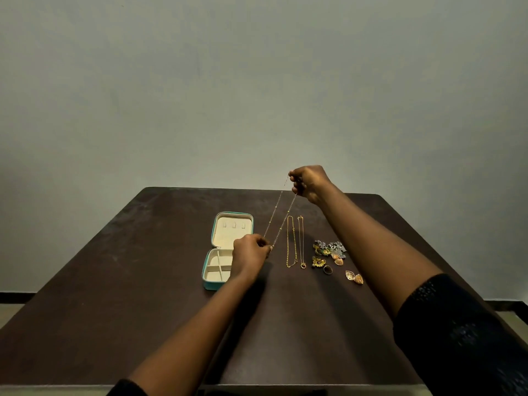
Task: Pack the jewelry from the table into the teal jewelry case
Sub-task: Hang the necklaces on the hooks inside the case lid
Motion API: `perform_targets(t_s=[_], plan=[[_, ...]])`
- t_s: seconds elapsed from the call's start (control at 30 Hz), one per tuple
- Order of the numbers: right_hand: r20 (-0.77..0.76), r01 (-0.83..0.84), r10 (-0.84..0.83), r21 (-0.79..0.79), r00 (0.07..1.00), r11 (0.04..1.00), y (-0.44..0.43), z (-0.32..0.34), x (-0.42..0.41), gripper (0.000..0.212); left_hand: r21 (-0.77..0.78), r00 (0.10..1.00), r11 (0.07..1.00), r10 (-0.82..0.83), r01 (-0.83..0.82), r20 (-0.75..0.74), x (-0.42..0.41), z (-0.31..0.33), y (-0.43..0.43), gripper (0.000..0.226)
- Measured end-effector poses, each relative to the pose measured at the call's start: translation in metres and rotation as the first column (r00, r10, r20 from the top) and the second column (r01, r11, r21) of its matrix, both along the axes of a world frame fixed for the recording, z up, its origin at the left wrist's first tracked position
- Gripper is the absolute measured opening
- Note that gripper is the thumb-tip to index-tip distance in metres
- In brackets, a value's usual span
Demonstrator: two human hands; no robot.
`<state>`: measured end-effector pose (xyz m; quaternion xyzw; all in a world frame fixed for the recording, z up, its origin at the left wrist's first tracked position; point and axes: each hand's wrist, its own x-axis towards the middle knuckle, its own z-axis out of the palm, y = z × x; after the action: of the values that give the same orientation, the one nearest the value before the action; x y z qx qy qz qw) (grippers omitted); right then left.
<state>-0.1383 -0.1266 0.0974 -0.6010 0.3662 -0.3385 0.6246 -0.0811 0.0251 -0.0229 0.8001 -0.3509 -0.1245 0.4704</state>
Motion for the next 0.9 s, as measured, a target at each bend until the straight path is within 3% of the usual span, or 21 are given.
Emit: perform_targets(t_s=[0.1, 0.27, 0.37, 0.63, 0.9], plan=[[-0.058, 0.003, -0.006, -0.045, 0.998, 0.999, -0.014, -0.013, 0.006, 0.023, 0.109, 0.997, 0.994, -0.019, 0.011, 0.080, -0.004, -0.001, 0.000, 0.015], [-0.293, -0.004, -0.113, -0.370, 0.949, 0.929, -0.032, -0.034, 0.019, 0.008, 0.240, 0.990, 0.971, -0.048, 0.015, 0.135, -0.008, -0.002, -0.002, 0.022], [-0.398, -0.084, -0.134, -0.484, 0.908, 0.871, -0.038, -0.048, 0.030, 0.013, 0.319, 0.988, 0.947, -0.076, 0.029, 0.137, -0.009, -0.009, -0.005, 0.024], [-0.574, -0.208, -0.172, -0.536, 0.801, 0.818, -0.057, -0.091, 0.053, 0.023, 0.443, 0.978, 0.896, -0.119, 0.032, 0.171, -0.008, -0.014, -0.023, 0.023], [-0.689, -0.327, -0.242, -0.585, 0.683, 0.742, -0.083, -0.119, 0.069, 0.012, 0.525, 0.926, 0.846, -0.264, 0.088, 0.269, -0.008, -0.016, -0.033, 0.027]])
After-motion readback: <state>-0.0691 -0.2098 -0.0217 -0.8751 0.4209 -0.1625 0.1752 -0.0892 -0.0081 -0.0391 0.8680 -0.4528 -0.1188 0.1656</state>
